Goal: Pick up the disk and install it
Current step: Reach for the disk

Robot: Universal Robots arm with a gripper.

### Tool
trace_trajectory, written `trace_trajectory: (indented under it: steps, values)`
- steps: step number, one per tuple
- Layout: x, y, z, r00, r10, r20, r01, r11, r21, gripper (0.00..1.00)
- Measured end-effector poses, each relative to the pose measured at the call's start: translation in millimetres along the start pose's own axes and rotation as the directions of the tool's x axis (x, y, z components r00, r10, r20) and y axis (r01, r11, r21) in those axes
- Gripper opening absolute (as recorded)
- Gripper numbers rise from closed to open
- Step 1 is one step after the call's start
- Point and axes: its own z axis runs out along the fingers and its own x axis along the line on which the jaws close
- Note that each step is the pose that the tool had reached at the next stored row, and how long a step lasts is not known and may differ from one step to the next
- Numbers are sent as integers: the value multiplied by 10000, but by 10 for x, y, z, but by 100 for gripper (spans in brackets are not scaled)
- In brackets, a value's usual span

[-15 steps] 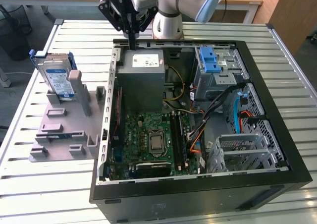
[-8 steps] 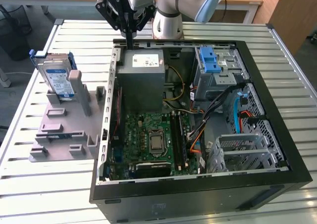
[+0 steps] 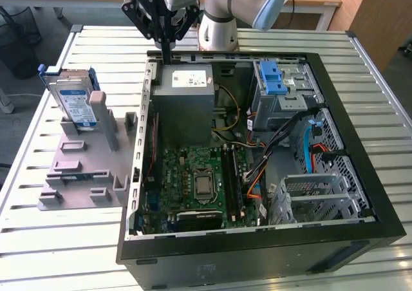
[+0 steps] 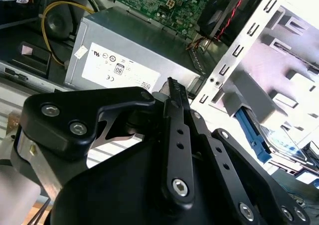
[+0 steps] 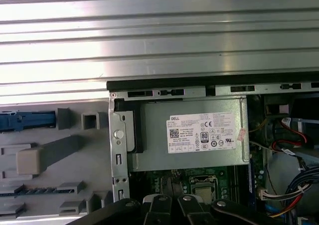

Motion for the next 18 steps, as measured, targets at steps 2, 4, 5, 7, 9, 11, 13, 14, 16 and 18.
trace_trajectory:
  steps: [2, 4, 5, 7, 9, 11, 13, 14, 16, 18]
  values:
    - [12, 2, 1, 10000, 0, 0, 0, 10000, 1, 11]
    - [31, 8, 1, 10000, 0, -1, 0, 10000, 2, 11]
    - [41, 12, 1, 10000, 1, -1, -1, 10000, 2, 11]
    - [61, 19, 1, 10000, 1, -1, -1, 10000, 1, 11]
    - [71, 20, 2, 10000, 1, 1, -1, 10000, 0, 11]
    - [71, 20, 1, 10000, 0, 0, 0, 10000, 0, 11]
    - [72, 21, 1, 10000, 1, -1, -1, 10000, 1, 11]
    - [72, 21, 1, 10000, 1, 0, -1, 10000, 1, 11]
    - [72, 21, 1, 10000, 0, -1, 0, 10000, 2, 11]
    - [76, 20, 1, 10000, 2, -1, -2, 10000, 1, 11]
